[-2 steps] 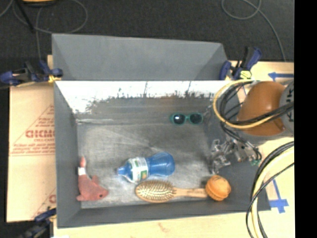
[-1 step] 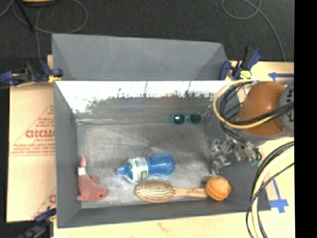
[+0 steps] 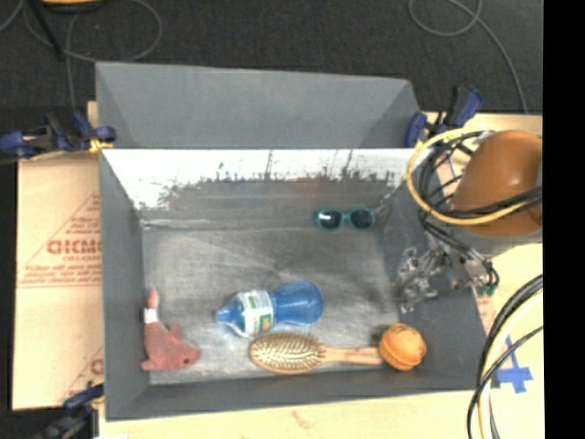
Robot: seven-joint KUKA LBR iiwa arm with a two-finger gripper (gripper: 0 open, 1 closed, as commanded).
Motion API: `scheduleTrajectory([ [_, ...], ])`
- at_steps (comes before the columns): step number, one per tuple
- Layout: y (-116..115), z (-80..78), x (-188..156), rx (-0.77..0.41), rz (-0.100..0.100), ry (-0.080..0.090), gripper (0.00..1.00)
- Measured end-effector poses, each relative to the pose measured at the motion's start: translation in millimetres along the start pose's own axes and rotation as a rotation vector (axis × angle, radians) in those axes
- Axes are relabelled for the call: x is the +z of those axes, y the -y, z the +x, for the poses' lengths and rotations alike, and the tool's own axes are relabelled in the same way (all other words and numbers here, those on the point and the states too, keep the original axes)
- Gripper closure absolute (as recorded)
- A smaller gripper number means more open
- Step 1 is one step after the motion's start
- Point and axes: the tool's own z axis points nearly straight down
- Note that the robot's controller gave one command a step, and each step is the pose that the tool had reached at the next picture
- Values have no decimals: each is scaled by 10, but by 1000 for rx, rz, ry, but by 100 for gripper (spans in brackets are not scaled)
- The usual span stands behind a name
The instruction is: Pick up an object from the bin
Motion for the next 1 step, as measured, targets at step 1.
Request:
scheduleTrajectory([
  [1,1,-30,-918,15,5,10,0],
])
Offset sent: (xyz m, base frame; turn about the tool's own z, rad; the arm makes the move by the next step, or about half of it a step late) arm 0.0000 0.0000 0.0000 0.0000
